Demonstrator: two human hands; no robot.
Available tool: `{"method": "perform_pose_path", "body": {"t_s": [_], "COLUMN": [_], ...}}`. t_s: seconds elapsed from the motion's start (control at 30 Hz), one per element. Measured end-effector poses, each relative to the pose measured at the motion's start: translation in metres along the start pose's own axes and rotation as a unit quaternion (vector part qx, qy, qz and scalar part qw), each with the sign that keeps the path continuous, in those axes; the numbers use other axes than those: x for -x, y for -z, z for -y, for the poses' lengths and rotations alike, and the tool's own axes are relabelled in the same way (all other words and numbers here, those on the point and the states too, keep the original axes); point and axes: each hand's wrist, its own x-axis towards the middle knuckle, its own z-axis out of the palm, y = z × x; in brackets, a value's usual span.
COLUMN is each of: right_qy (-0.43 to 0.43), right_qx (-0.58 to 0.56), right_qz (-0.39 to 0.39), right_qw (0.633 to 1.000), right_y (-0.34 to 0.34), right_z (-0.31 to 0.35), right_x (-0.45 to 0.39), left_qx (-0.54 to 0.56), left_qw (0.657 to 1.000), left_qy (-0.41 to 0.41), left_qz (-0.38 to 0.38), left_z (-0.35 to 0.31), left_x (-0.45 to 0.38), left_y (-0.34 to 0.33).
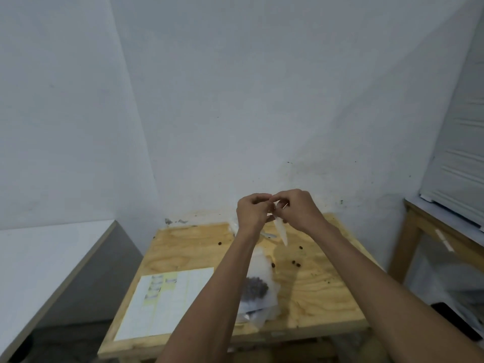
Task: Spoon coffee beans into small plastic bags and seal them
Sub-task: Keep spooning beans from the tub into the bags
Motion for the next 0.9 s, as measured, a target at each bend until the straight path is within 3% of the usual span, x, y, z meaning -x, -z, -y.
{"method": "perform_pose_path", "body": {"t_s": [0.27, 0.47, 0.6, 0.8, 0.9], "right_qy": [-0.03, -0.021, 0.004, 0.005, 0.0], "right_qx": [0.012, 0.098, 0.132, 0.014, -0.062], "right_qz": [-0.03, -0.084, -0.076, -0.07, -0.055], "right_qw": [0.999, 0.991, 0.988, 0.997, 0.997], "right_y": [-0.007, -0.005, -0.006, 0.003, 0.009], "right_z": [0.006, -0.003, -0.001, 0.008, 0.017], "right_x": [-0.004, -0.007, -0.01, -0.016, -0.021], "left_qx": [-0.107, -0.269, -0.286, -0.255, -0.275], "left_qw": [0.992, 0.95, 0.94, 0.939, 0.923], "left_qy": [-0.064, -0.159, -0.185, -0.194, -0.232], "left_qz": [-0.01, 0.005, 0.016, 0.127, 0.135], "left_z": [-0.001, 0.002, -0.003, -0.012, -0.012], "left_x": [-0.011, -0.012, -0.016, -0.015, -0.017], "left_y": [0.008, 0.015, 0.014, 0.028, 0.04]}}
